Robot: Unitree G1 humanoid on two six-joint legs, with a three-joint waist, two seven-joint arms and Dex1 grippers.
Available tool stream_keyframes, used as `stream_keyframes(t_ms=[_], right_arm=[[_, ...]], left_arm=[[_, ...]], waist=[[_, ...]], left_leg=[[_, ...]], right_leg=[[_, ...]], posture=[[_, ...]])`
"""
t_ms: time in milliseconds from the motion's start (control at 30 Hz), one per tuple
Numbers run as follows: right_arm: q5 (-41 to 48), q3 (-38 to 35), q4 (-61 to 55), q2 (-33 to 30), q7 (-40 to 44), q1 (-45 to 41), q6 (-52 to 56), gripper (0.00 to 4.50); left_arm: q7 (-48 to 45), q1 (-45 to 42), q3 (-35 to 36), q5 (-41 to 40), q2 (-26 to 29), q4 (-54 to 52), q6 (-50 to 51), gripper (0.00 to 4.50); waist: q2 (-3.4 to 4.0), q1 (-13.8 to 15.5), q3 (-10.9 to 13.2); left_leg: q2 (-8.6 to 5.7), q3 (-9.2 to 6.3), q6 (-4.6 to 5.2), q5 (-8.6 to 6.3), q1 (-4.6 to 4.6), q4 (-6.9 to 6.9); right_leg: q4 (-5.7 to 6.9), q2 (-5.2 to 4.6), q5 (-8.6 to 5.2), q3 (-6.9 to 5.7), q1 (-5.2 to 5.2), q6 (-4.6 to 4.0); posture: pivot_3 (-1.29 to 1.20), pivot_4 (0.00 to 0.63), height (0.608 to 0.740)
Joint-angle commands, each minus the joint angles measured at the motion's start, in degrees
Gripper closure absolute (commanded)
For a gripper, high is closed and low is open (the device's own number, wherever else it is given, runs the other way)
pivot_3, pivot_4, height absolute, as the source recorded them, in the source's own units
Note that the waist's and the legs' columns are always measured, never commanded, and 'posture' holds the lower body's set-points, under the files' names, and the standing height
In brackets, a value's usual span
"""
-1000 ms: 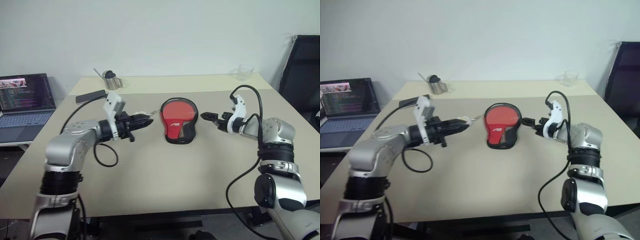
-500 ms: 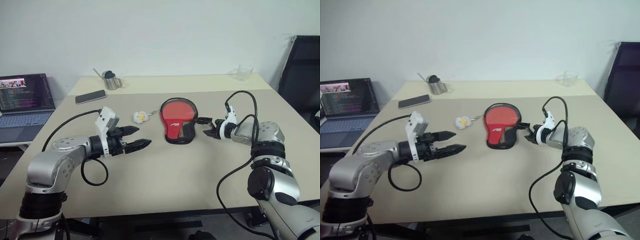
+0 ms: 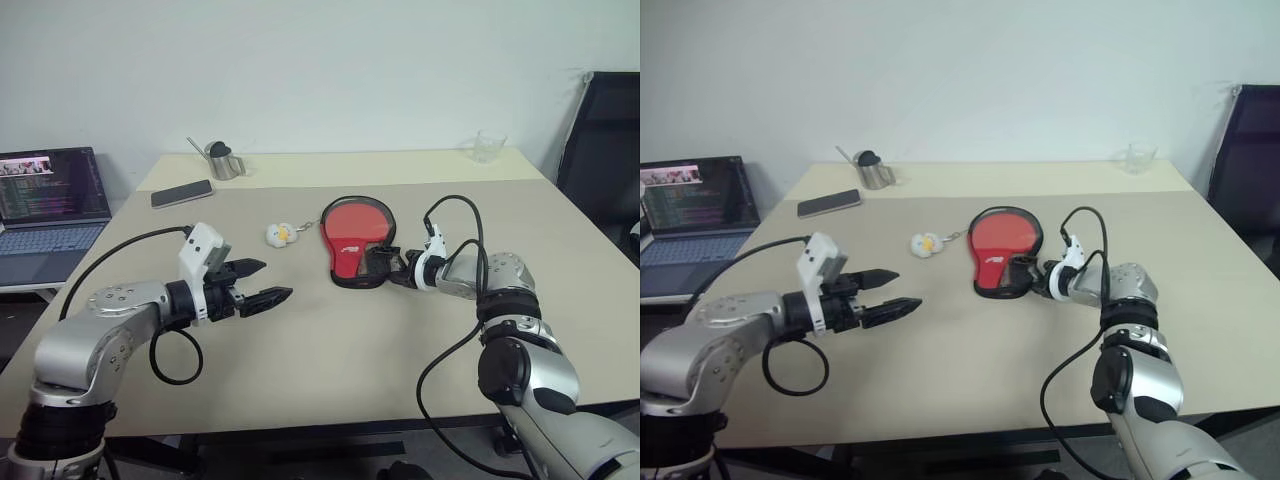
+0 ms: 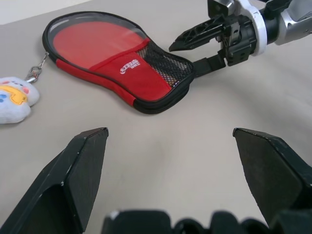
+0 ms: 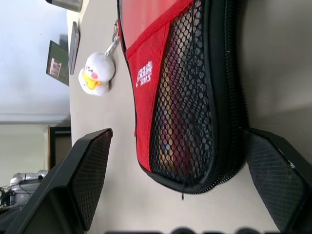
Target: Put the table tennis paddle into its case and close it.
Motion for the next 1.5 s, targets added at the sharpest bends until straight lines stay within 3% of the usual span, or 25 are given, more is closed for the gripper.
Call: stream_keyframes(t_ms=[33, 733, 1167, 1500], right_arm=[[1.64, 0.01, -0.29, 0.68, 0.07, 0.01, -0.81, 0.00], [1.39, 2.65, -2.24, -2.17, 1.75, 1.93, -1.47, 0.00], [3.85, 1.71, -1.74, 6.86, 0.22, 1.81, -3.21, 0.00], [4.06, 2.02, -0.92, 7.65, -1.06, 1.65, -5.69, 0.00]], left_arm=[[0.87, 0.41, 2.72, -1.44, 1.45, -2.90, 0.50, 0.03], [3.05, 1.93, 3.36, -1.65, 3.21, -3.50, 0.37, 0.03], [3.46, 2.28, 3.35, -1.53, 3.02, -3.56, 0.42, 0.03], [4.01, 2.09, 3.08, -1.74, 3.06, -3.59, 0.34, 0.03]], waist=[[0.00, -0.03, 0.00], [0.00, 0.07, 0.00], [0.00, -1.43, 0.00], [0.00, -1.43, 0.00]], left_leg=[[0.00, 0.00, 0.00, 0.00, 0.00, 0.00], [0.00, -0.04, 0.02, -0.01, 0.29, -0.03], [0.12, 0.12, 0.02, -0.01, 0.51, -0.13], [0.13, 0.15, 0.03, -0.02, 0.61, -0.16]], right_leg=[[0.00, 0.00, 0.00, 0.00, 0.00, 0.00], [-0.06, 0.02, -0.01, -0.04, 0.31, 0.00], [-0.01, 0.13, -0.01, 0.09, 0.37, -0.01], [0.00, 0.14, -0.01, 0.14, 0.41, -0.01]], posture=[[0.00, 0.150, 0.740], [0.00, 0.150, 0.740], [0.00, 0.150, 0.740], [0.00, 0.150, 0.740]])
